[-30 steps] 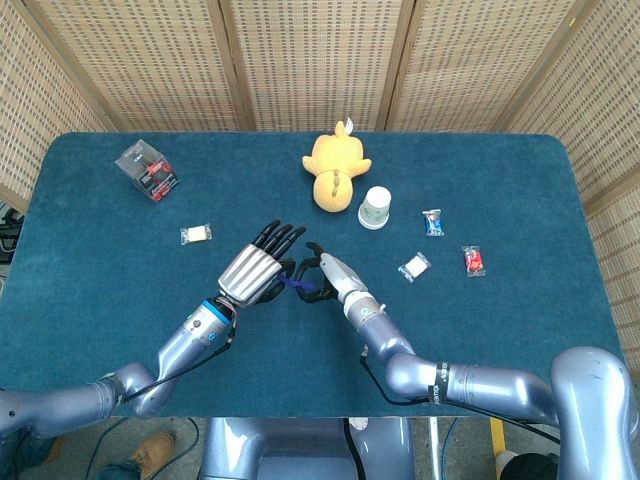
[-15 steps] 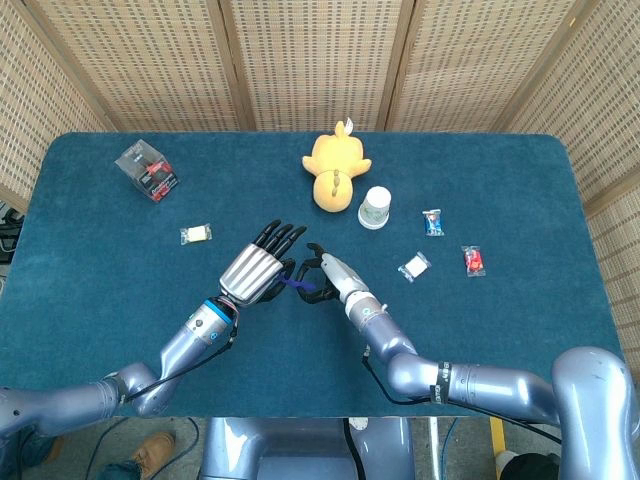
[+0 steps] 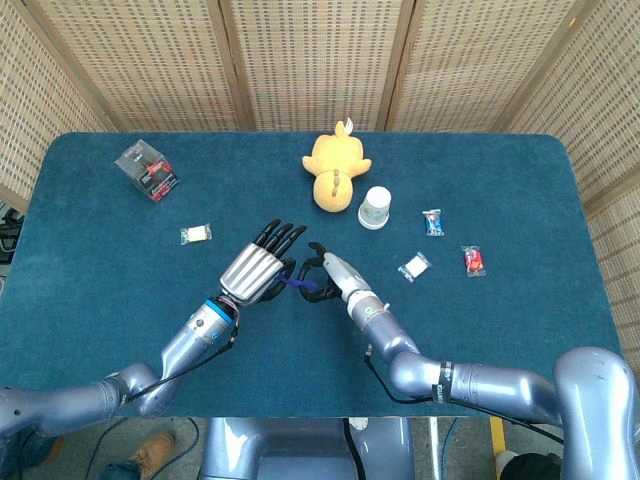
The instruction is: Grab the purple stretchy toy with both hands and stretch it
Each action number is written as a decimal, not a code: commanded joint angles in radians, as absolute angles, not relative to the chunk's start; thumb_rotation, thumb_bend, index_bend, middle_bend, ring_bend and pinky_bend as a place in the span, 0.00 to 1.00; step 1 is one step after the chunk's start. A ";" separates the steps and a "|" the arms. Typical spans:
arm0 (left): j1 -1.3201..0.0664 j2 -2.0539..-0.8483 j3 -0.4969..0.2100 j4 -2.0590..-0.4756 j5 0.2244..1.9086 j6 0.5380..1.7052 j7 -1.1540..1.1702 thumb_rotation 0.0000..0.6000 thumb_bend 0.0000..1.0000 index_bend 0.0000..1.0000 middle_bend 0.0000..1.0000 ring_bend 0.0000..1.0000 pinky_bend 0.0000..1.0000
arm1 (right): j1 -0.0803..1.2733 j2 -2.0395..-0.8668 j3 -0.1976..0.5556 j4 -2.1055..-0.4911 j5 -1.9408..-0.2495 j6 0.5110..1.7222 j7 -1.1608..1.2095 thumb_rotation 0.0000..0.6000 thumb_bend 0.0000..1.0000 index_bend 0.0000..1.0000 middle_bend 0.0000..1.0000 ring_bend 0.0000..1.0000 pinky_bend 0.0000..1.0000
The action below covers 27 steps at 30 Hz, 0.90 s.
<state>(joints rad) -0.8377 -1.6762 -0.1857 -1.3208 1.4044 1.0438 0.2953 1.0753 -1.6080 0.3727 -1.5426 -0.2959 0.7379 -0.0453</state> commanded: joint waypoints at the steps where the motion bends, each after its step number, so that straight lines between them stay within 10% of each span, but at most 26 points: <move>1: -0.839 -1.664 -0.190 -1.329 1.404 1.048 0.300 1.00 0.45 0.72 0.00 0.00 0.00 | 1.071 -1.603 0.370 -1.544 -0.295 0.739 -0.042 1.00 0.60 0.60 0.03 0.00 0.00; 27: -0.822 -1.496 -0.273 -1.444 1.353 1.107 0.323 1.00 0.45 0.74 0.00 0.00 0.00 | 1.024 -1.581 0.354 -1.512 -0.317 0.718 0.007 1.00 0.61 0.62 0.04 0.00 0.00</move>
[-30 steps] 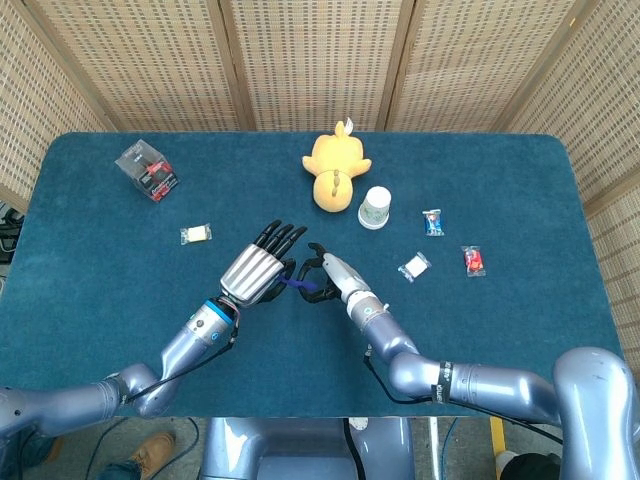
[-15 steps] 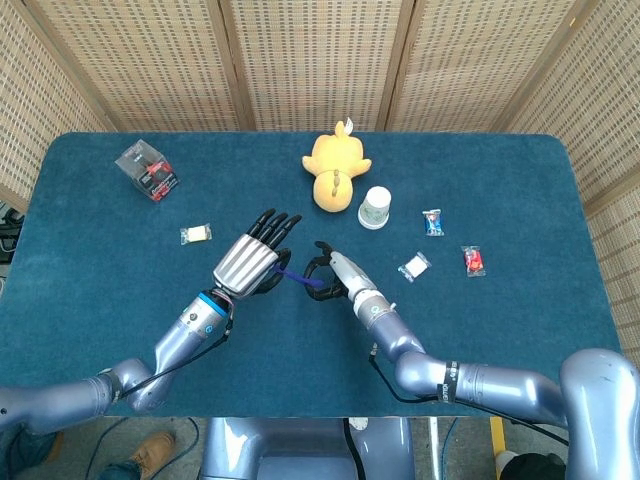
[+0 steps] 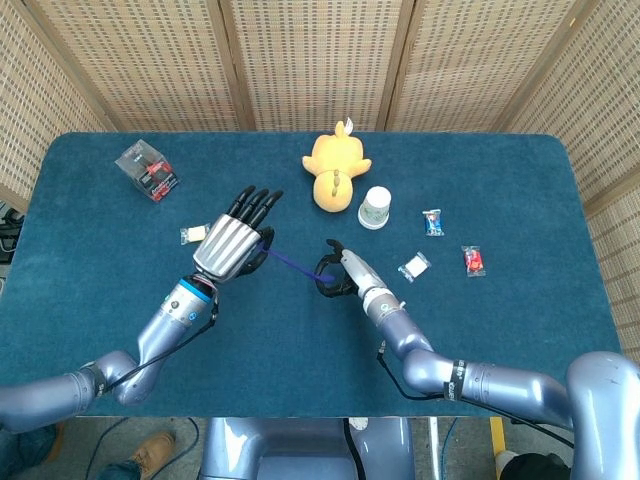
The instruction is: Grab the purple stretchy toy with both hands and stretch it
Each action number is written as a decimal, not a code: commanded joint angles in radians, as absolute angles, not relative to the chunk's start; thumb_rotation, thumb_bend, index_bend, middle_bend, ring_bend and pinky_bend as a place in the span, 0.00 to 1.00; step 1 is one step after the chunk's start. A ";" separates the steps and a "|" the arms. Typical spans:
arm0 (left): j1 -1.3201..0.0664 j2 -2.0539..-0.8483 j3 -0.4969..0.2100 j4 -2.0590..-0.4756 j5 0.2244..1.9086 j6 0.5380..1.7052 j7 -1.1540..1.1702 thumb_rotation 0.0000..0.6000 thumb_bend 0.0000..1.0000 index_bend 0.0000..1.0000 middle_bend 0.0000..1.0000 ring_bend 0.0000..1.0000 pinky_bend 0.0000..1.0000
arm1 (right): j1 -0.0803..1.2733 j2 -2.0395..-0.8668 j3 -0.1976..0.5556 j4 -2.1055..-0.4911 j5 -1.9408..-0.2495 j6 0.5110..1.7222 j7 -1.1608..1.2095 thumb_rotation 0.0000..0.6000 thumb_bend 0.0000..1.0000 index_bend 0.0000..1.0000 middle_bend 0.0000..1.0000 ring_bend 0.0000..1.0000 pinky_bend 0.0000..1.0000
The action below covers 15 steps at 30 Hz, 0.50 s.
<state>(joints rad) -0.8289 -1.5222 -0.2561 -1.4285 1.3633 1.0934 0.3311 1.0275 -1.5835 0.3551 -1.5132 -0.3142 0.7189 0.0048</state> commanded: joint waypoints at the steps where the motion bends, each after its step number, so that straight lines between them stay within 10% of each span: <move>1: -0.819 -1.485 -0.279 -1.449 1.350 1.111 0.319 1.00 0.45 0.74 0.00 0.00 0.00 | 1.022 -1.580 0.354 -1.512 -0.318 0.719 0.009 1.00 0.61 0.62 0.04 0.00 0.00; 15: -0.754 -1.273 -0.360 -1.503 1.290 1.176 0.225 1.00 0.45 0.74 0.00 0.00 0.00 | 0.993 -1.555 0.344 -1.520 -0.331 0.729 0.020 1.00 0.61 0.62 0.04 0.00 0.00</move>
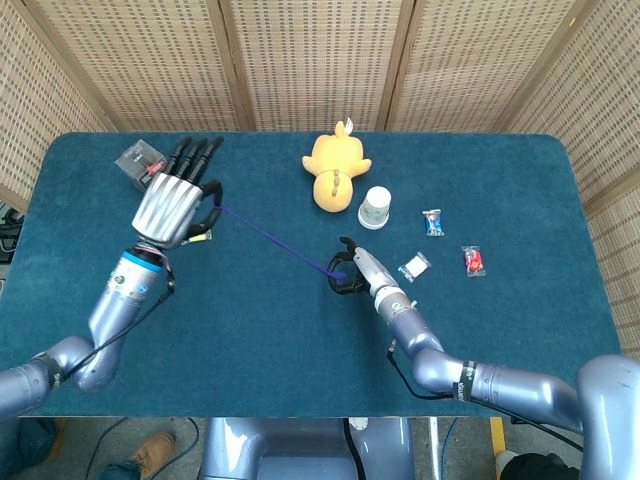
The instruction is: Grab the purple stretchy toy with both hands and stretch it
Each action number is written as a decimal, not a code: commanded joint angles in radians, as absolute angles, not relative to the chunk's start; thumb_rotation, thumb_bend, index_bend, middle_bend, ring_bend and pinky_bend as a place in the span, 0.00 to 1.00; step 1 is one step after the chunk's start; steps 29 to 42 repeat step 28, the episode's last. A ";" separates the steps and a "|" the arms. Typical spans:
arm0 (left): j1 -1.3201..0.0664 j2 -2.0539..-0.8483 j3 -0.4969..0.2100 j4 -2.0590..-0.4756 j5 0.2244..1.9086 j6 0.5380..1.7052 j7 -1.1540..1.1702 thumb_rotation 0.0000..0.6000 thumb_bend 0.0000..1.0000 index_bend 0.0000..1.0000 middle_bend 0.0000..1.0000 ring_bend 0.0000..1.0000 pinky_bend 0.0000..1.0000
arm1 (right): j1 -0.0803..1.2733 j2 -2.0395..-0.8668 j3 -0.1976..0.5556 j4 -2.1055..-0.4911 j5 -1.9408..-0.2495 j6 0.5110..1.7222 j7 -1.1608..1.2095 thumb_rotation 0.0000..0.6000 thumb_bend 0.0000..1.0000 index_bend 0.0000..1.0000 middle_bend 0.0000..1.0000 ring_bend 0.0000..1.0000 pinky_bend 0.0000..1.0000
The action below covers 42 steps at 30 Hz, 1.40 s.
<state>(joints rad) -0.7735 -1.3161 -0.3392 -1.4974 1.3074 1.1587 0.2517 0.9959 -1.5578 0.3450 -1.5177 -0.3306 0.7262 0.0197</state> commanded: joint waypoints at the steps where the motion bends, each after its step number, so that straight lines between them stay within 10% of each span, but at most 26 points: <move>1: -0.745 -1.252 -0.367 -1.504 1.284 1.182 0.211 1.00 0.45 0.74 0.00 0.00 0.00 | 0.991 -1.552 0.343 -1.522 -0.332 0.730 0.020 1.00 0.61 0.62 0.04 0.00 0.00; 42: -0.647 -1.018 -0.464 -1.431 1.097 1.166 0.017 1.00 0.45 0.75 0.00 0.00 0.00 | 0.841 -1.390 0.298 -1.569 -0.423 0.697 0.086 1.00 0.61 0.63 0.05 0.00 0.00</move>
